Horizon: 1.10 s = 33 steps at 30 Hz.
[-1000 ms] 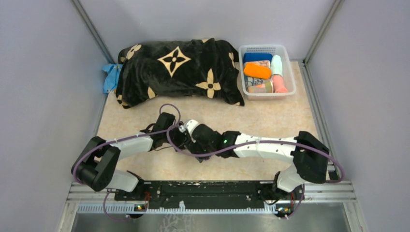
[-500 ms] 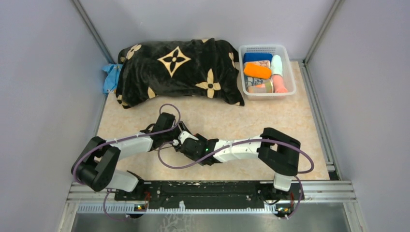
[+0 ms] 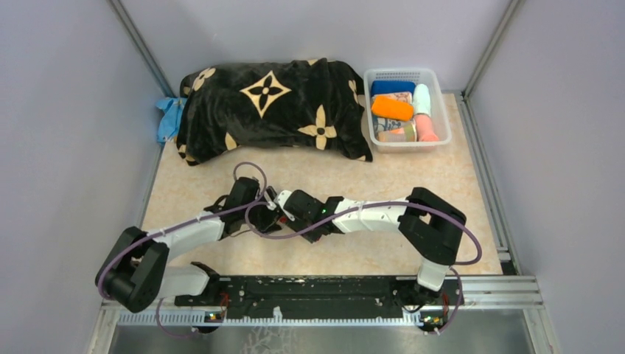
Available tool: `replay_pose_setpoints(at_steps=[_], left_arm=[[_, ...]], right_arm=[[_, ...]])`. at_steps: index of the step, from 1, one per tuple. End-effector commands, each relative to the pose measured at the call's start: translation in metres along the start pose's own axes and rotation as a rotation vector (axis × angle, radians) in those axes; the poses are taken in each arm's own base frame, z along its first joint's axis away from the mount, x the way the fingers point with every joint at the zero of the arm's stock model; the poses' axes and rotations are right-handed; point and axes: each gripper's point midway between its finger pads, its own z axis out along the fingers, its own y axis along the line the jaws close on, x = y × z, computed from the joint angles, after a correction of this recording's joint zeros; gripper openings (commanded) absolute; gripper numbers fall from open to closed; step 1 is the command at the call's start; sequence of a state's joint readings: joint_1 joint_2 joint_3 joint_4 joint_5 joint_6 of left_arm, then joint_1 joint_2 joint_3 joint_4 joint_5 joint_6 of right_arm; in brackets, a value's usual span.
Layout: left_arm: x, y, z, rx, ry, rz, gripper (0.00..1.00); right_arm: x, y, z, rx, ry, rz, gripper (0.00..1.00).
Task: Roll the towels
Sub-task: Roll the towel at the center of the board.
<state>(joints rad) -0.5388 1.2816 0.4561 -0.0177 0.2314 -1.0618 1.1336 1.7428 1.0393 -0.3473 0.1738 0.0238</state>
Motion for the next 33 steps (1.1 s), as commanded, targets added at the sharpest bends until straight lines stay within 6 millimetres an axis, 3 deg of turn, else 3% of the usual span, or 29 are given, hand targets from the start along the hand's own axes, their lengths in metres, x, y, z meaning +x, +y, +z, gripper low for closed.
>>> replay_pose_setpoints(at_steps=[1,8,15,23,28,33], left_arm=[[0.006,0.031,-0.007,-0.077,-0.018,-0.030,0.83],[0.004,0.020,-0.002,-0.024,-0.014,-0.042,0.76],[0.015,0.044,0.015,-0.095,0.036,-0.067,0.64],[0.025,0.072,0.023,-0.188,0.085,-0.070,0.53],[0.027,0.076,0.026,-0.208,0.106,-0.064,0.53],[0.028,0.077,0.027,-0.213,0.113,-0.061,0.53]], right_arm=[[0.024,0.037,0.004,-0.252,0.091,0.031,0.36],[0.021,0.038,0.009,-0.312,0.094,0.090,0.35],[0.003,0.041,0.007,-0.344,0.018,0.101,0.37],[-0.015,0.001,0.011,-0.079,-0.053,0.009,0.53],[-0.029,0.010,0.011,-0.055,-0.095,-0.097,0.55],[-0.027,0.017,0.020,-0.054,-0.078,-0.135,0.55]])
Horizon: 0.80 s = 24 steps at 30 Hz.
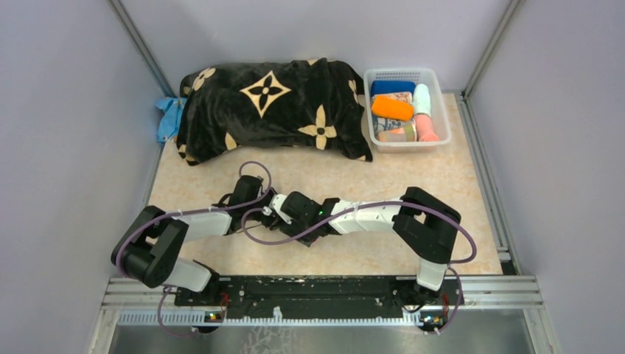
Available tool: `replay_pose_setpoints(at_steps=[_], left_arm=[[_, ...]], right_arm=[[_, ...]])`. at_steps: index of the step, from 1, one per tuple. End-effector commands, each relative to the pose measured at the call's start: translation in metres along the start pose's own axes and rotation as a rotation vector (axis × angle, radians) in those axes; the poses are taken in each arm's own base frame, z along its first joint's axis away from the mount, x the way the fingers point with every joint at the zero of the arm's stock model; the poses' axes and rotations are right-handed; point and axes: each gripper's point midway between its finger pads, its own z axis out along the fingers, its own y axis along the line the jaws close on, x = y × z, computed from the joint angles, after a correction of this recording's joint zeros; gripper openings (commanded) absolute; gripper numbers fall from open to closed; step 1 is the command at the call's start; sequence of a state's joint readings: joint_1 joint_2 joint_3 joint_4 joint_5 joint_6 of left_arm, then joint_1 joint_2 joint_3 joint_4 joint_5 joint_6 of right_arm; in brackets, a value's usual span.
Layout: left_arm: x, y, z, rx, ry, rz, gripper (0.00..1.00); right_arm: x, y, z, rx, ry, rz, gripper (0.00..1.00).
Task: Roll the towels
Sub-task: Roll the towel at the center of the board.
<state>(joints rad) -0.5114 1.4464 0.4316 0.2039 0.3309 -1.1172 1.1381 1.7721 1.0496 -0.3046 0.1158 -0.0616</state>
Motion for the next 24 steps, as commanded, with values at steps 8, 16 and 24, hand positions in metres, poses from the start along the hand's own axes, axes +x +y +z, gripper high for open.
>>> replay_pose_setpoints(at_steps=[8,16,24], left_arm=[[0.014,0.067,-0.001,-0.247,0.033,0.035,0.63],[-0.050,0.011,-0.030,-0.175,-0.117,0.128,0.76],[-0.132,-0.010,-0.097,-0.250,-0.341,0.176,0.85]], right_arm=[[-0.005,0.007,0.022,-0.014,0.007,-0.011,0.24],[0.008,-0.009,-0.015,0.021,0.025,0.112,0.07],[0.018,-0.054,-0.066,0.132,0.029,0.344,0.03]])
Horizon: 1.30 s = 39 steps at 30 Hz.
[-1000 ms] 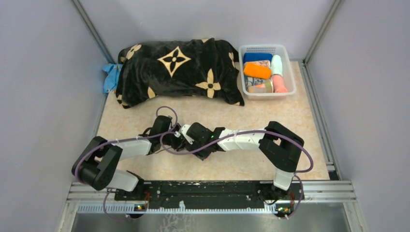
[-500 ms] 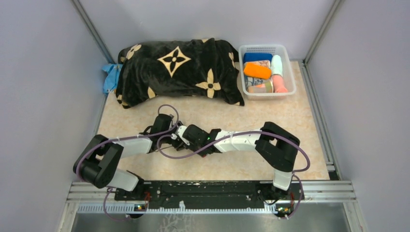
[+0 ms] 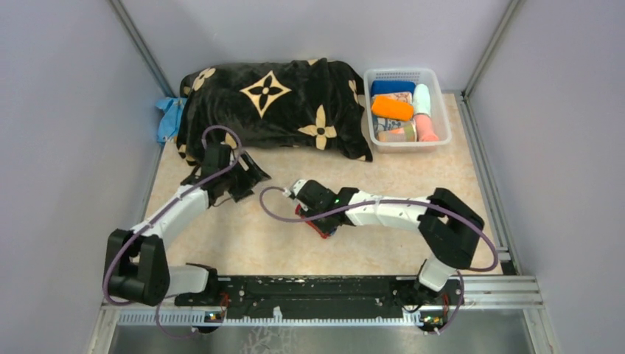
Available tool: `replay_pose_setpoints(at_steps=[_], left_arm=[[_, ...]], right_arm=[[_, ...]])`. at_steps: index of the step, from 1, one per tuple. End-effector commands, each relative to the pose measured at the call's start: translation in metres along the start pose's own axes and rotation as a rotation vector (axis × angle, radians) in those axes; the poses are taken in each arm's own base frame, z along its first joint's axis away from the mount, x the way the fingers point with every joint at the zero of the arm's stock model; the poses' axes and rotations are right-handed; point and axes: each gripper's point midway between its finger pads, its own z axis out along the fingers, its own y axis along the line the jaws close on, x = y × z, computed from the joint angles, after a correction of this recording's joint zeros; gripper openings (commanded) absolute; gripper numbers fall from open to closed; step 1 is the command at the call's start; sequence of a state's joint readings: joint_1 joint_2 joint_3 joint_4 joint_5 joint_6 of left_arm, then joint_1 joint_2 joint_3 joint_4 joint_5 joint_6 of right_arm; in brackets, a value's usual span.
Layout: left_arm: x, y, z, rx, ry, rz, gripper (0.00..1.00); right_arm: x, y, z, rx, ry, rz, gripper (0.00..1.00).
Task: Roll the towels
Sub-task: Roll the towel at the center of the board, then pick up the towel at the center of the board, then place the towel in the bin.
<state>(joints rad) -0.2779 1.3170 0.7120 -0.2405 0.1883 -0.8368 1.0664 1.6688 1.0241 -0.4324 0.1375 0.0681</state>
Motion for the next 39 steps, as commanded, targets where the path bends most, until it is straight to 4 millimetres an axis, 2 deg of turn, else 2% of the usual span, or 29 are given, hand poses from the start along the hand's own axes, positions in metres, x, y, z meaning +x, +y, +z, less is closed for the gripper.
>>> replay_pose_setpoints(at_steps=[1,8,13,15,18,24,28,29,30,33,39], left_arm=[[-0.041,0.013,-0.035,-0.103,-0.109,0.091,0.85],[-0.094,0.000,-0.091,-0.145,-0.303,0.246,0.89],[-0.118,-0.009,-0.118,-0.145,-0.387,0.362,0.91],[-0.122,-0.006,-0.122,-0.167,-0.413,0.370,0.92],[-0.119,-0.002,-0.119,-0.165,-0.414,0.376,0.92],[-0.114,0.006,-0.116,-0.184,-0.405,0.383,0.92],[-0.116,0.011,-0.119,-0.211,-0.417,0.380,0.92],[-0.117,0.012,-0.119,-0.216,-0.418,0.379,0.92],[-0.116,0.012,-0.119,-0.219,-0.417,0.380,0.92],[-0.116,0.014,-0.118,-0.226,-0.416,0.379,0.92],[-0.117,0.016,-0.117,-0.236,-0.414,0.377,0.92]], right_arm=[[-0.006,-0.038,-0.042,0.089,-0.028,0.221,0.03],[0.013,-0.126,-0.080,0.318,0.020,0.691,0.00],[0.016,-0.192,-0.107,0.470,-0.040,0.992,0.00],[0.019,-0.218,-0.116,0.527,-0.064,1.123,0.00],[0.023,-0.256,-0.125,0.589,-0.090,1.311,0.00],[0.022,-0.327,-0.137,0.767,-0.211,1.517,0.00],[0.022,-0.358,-0.110,0.835,-0.211,1.591,0.00],[0.017,-0.365,-0.110,0.843,-0.222,1.601,0.00],[0.020,-0.369,-0.099,0.860,-0.190,1.611,0.00],[0.008,-0.381,-0.082,0.855,-0.182,1.635,0.00],[-0.016,-0.400,-0.062,0.813,-0.244,1.696,0.00]])
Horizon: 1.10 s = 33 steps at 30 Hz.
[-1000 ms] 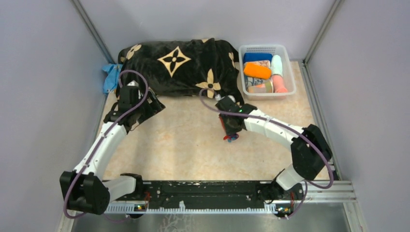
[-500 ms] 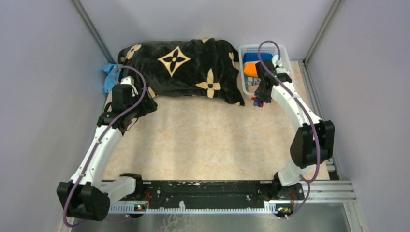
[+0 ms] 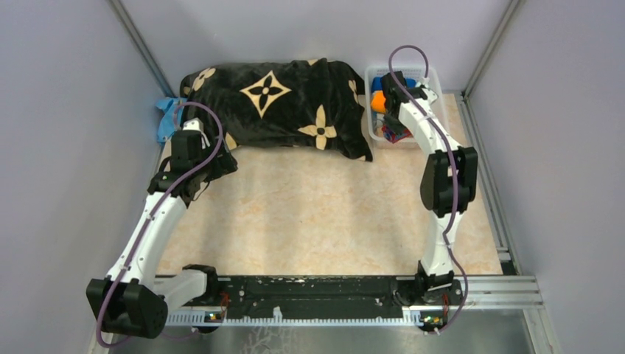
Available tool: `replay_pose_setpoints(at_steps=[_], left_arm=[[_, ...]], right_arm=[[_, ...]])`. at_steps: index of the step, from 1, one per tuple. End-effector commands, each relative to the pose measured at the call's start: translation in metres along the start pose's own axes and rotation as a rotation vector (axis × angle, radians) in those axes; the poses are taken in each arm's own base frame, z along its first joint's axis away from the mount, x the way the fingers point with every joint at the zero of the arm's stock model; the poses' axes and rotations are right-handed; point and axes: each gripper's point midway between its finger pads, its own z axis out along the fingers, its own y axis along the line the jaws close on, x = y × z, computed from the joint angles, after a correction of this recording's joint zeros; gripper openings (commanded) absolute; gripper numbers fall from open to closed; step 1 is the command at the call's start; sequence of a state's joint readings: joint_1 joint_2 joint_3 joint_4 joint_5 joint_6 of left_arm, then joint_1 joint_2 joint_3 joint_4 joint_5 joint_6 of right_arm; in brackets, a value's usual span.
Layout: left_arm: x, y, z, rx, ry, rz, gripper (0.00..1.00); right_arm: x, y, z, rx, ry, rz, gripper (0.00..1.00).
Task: Roll the towels
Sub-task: Place the towel in the bin.
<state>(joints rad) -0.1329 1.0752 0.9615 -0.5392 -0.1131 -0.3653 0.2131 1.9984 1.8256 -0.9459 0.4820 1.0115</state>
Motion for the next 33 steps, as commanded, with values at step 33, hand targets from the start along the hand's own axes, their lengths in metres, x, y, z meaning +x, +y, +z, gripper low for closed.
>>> replay_pose_setpoints(at_steps=[33], left_arm=[[0.001,0.010,-0.001,-0.018,-0.010,-0.008,0.93]], right_arm=[[0.003,0.054,0.039,-0.142,0.013,0.356,0.34]])
